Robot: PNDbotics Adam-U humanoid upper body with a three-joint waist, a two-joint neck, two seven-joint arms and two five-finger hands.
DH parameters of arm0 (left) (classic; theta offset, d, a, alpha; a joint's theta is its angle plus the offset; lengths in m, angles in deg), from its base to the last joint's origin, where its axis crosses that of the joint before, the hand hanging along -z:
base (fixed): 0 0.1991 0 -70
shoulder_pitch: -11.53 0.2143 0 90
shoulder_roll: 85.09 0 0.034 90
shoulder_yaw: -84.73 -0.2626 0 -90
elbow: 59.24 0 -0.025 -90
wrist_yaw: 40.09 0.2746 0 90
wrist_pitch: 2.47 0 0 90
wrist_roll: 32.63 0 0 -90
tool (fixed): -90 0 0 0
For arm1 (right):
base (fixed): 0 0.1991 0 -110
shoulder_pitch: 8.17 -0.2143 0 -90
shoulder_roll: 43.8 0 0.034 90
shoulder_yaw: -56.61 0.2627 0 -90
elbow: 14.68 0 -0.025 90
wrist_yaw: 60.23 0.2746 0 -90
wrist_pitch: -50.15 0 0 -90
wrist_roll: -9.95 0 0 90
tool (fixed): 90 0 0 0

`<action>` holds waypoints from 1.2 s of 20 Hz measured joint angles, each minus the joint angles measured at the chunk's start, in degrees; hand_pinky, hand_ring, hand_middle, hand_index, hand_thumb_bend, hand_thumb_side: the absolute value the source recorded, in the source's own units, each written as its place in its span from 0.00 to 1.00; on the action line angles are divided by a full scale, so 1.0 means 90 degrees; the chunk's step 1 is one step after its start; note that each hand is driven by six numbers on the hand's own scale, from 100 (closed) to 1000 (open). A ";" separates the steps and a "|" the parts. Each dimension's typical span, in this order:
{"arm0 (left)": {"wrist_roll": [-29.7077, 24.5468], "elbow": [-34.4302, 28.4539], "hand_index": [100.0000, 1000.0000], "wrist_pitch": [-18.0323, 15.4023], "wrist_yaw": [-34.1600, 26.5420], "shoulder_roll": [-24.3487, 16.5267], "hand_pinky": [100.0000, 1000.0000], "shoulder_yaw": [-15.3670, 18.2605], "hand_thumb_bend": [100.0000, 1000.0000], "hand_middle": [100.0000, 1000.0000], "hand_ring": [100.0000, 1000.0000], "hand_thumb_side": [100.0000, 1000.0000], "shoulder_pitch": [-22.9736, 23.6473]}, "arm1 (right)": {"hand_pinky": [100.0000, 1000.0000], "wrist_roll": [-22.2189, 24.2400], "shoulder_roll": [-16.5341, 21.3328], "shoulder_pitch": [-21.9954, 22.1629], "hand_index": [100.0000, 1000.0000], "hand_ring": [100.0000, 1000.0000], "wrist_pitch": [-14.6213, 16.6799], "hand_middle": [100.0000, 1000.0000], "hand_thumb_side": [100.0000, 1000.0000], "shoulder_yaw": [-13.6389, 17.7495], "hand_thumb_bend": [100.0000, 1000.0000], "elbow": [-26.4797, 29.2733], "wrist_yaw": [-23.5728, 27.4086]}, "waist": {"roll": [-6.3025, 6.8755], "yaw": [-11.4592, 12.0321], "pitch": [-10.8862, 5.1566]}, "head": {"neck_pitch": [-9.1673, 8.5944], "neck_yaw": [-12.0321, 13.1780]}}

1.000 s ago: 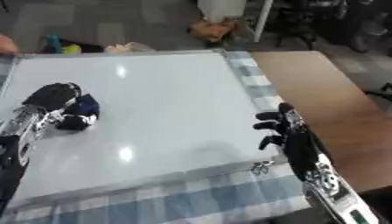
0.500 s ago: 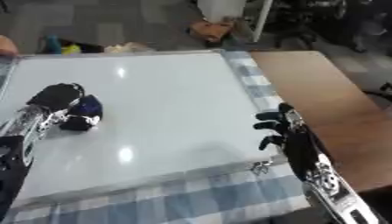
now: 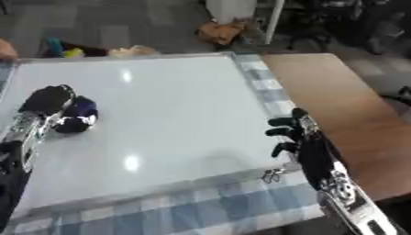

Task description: Wipe the whiteboard clean with a brush.

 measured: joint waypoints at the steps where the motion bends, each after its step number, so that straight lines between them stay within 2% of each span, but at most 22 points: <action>1: 0.0024 0.0034 0.20 0.0044 -0.0006 -0.0031 0.54 0.0030 0.82 0.47 0.54 0.59 -0.0002 | 0.31 0.0000 0.0000 0.0000 0.62 0.66 0.0000 0.67 1.00 0.0000 0.00 0.0000 -0.0003 | 0.0001 0.0000 0.0000 | 0.0000 0.0000; 8: 0.0187 0.0199 0.19 0.0385 -0.0132 -0.0295 0.51 0.0234 0.82 0.43 0.51 0.57 -0.0003 | 0.31 0.0000 0.0000 0.0001 0.62 0.66 -0.0001 0.67 1.00 0.0002 0.00 0.0000 -0.0014 | 0.0015 0.0013 0.0008 | 0.0000 -0.0004; 13: 0.0284 0.0261 0.20 0.0582 -0.0292 -0.0432 0.50 0.0326 0.87 0.41 0.48 0.52 0.0034 | 0.31 -0.0001 0.0000 0.0002 0.62 0.66 0.0000 0.68 1.00 0.0002 0.00 0.0000 -0.0027 | 0.0034 0.0035 0.0017 | 0.0000 -0.0006; 22: 0.0243 0.0261 0.20 0.0595 -0.0456 -0.0477 0.47 0.0322 0.92 0.39 0.46 0.47 0.0045 | 0.31 -0.0001 0.0000 0.0002 0.62 0.66 0.0000 0.68 1.00 0.0002 0.00 0.0000 -0.0031 | 0.0033 0.0028 0.0019 | 0.0000 -0.0006; 24: 0.0216 0.0260 0.20 0.0569 -0.0456 -0.0478 0.45 0.0319 0.93 0.35 0.42 0.40 0.0045 | 0.31 -0.0001 0.0000 0.0002 0.62 0.66 0.0000 0.68 1.00 0.0002 0.00 0.0000 -0.0031 | 0.0032 0.0024 0.0017 | 0.0000 -0.0004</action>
